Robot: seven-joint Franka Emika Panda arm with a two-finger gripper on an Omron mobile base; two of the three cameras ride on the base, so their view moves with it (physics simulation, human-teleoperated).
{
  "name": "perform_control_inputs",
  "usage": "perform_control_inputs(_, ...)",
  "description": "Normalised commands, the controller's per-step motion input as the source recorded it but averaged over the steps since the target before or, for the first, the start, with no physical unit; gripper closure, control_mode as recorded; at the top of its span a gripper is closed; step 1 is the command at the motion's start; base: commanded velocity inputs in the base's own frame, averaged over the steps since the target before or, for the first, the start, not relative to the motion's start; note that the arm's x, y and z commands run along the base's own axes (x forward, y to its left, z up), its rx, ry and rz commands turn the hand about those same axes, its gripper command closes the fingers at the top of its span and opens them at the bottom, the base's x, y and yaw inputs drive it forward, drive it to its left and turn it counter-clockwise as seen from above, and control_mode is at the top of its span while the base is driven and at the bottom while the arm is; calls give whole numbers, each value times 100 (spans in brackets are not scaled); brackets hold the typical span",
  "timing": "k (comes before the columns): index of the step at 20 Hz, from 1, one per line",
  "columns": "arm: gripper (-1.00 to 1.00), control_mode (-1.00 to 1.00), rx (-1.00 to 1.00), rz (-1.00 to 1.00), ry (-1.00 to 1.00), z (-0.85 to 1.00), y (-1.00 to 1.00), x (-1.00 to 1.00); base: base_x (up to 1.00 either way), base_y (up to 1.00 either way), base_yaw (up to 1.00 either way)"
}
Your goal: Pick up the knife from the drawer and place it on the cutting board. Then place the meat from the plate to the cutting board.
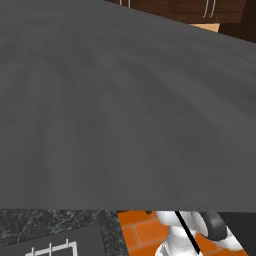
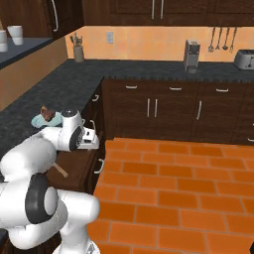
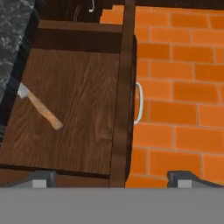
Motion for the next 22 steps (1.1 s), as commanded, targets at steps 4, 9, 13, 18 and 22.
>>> perform_control_inputs(4, -100, -100, -9, 6, 14, -85, 0, 53, 0, 0, 0)
perform_control_inputs(9, -100, -100, -2, 1, 4, -71, -10, 22, 0, 0, 0)
perform_control_inputs(13, -100, -100, 0, 0, 1, -64, -16, 21, 0, 0, 0)
perform_control_inputs(18, -100, -100, 0, 0, 1, -63, -11, 14, 0, 0, 0)
perform_control_inputs(22, -100, -100, 0, 0, 4, -11, -1, 0, 0, 0, 0)
